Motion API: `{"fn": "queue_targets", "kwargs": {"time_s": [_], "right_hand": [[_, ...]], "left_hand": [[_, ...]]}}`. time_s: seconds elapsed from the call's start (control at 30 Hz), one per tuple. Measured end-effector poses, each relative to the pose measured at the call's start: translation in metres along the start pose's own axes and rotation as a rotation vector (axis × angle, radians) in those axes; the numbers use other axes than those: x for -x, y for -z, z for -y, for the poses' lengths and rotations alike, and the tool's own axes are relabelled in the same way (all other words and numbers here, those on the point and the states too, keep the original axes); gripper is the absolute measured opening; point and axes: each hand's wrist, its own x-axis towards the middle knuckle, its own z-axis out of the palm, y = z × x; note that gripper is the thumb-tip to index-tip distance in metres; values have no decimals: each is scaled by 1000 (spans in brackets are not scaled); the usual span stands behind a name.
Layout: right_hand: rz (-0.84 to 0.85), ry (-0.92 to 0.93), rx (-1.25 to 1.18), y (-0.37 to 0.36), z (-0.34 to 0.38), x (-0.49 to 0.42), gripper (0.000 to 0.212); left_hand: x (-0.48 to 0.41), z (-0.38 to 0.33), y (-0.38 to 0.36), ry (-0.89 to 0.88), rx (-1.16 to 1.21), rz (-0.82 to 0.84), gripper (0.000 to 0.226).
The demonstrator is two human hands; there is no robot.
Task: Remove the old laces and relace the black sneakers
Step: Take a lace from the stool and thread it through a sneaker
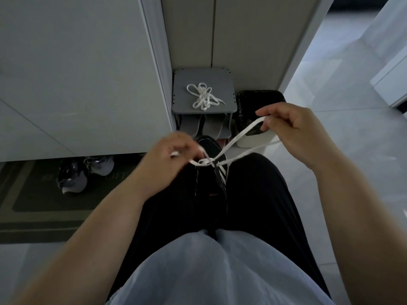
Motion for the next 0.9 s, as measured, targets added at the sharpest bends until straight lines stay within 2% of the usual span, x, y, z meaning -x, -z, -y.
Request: {"fn": "queue_targets", "kwargs": {"time_s": [0.1, 0.13, 0.17, 0.2, 0.23, 0.3, 0.33, 0.37, 0.43, 0.53, 0.6, 0.73, 0.83, 0.9], "right_hand": [[2, -20, 42, -5, -9, 4, 22], [9, -27, 44, -8, -11, 5, 23], [12, -33, 45, -11, -15, 6, 23], [14, -38, 50, -14, -18, 7, 22], [19, -38, 59, -17, -21, 9, 22], [65, -29, 87, -20, -23, 11, 23], [98, -22, 120, -21, -23, 12, 23], [121, -14, 177, -21, -23, 13, 23], [85, 2, 324, -19, -22, 15, 24], [-142, 38, 415, -14, -26, 16, 28], [-250, 76, 405, -13, -31, 18, 31], [-302, 76, 429, -22, -39, 19, 32], [-319, 51, 423, -28, -44, 16, 28], [-326, 18, 353, -29, -45, 16, 23]], "left_hand": [[-1, -20, 18, -20, 829, -236, 30], [0, -22, 23, -16, 1027, -279, 28], [0, -23, 26, 18, 1100, -306, 28], [0, -21, 27, 85, 1035, -314, 28], [-1, -18, 23, 176, 840, -292, 28], [-4, -4, 6, 315, 182, -186, 15], [-5, 4, -5, 332, -104, -103, 7], [-5, 13, -16, 308, -328, -23, 17], [-7, 27, -35, 253, -606, 92, 26], [-14, 40, -51, 196, -829, 136, 26], [-20, 45, -55, 122, -917, 82, 27], [-24, 49, -53, 114, -974, -1, 34], [-24, 50, -45, 187, -1169, 10, 36], [-22, 47, -39, 197, -1195, 33, 38]]}}
